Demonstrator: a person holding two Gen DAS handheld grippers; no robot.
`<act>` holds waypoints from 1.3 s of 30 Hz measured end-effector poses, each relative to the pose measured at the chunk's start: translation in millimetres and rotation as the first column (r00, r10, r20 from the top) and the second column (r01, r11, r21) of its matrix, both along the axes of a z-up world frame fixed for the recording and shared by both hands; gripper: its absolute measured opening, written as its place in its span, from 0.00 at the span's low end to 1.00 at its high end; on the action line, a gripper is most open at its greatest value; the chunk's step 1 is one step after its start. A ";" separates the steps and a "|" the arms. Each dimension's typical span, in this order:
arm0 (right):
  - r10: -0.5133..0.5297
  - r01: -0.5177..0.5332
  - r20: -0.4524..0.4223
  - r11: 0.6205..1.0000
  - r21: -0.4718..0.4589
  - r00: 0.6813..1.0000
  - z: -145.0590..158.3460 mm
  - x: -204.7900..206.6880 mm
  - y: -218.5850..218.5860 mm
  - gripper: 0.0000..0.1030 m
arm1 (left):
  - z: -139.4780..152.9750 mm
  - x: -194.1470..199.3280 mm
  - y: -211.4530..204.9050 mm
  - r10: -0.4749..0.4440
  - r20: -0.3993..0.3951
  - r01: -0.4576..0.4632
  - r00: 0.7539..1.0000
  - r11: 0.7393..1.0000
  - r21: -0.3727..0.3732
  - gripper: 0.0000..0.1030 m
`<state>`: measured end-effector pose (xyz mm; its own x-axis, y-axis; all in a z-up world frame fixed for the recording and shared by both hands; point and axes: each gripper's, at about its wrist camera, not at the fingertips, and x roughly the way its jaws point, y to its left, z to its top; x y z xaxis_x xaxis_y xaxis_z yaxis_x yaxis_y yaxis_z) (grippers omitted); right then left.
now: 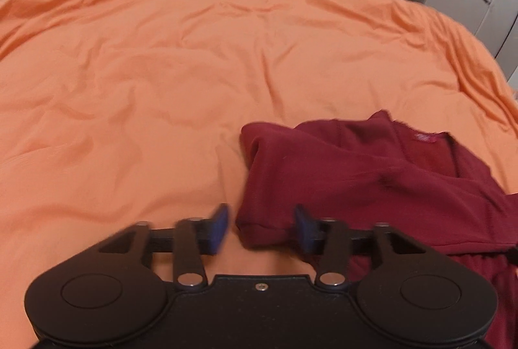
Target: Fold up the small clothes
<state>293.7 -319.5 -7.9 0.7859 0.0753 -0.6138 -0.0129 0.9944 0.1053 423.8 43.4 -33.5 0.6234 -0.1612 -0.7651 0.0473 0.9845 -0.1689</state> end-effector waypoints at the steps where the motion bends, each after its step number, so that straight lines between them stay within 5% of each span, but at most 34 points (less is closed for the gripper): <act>1: 0.001 -0.001 0.006 1.000 -0.006 1.000 3.9 -10.3 -0.2 0.64 | 6.4 -7.8 -0.3 -0.001 0.021 0.001 1.000 1.000 0.004 0.70; 6: -0.006 0.006 0.029 1.000 0.011 1.000 19.2 -65.5 -3.5 0.94 | 35.8 -53.4 -6.5 -0.029 0.120 0.024 0.992 0.999 0.043 0.97; 8: -0.009 0.008 0.032 1.000 0.020 0.999 23.7 -90.4 -4.9 0.99 | 45.9 -76.1 -7.3 -0.046 0.156 0.038 0.987 0.998 0.054 0.99; 14: -0.035 0.034 0.010 0.997 0.066 0.999 27.4 -162.3 -12.1 1.00 | 56.8 -142.0 -0.5 -0.110 0.168 0.103 0.980 0.993 0.055 0.99; 23: -0.091 0.094 -0.028 0.986 0.137 0.995 12.1 -230.2 -10.1 0.96 | 25.2 -214.1 16.9 -0.179 0.082 0.175 0.980 0.983 0.054 0.99; 30: -0.127 0.135 -0.054 0.973 0.185 0.990 7.6 -251.4 -4.8 0.68 | 12.4 -241.7 17.1 -0.191 0.011 0.191 0.982 0.982 0.011 0.81; 37: -0.141 0.152 -0.057 0.943 0.297 0.988 13.3 -269.9 -17.2 0.74 | 14.0 -250.2 16.6 -0.226 -0.047 0.225 0.973 0.974 -0.031 0.64; 39: -0.157 0.169 -0.064 0.934 0.316 0.986 12.1 -269.2 -21.4 0.68 | 11.2 -252.2 14.7 -0.248 -0.069 0.245 0.966 0.968 -0.056 0.41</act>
<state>24.5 -340.9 4.2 0.7808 0.1448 -0.6078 0.1567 0.8964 0.4147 171.6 58.0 -22.4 0.5008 -0.3390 -0.7964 0.2730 0.9350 -0.2264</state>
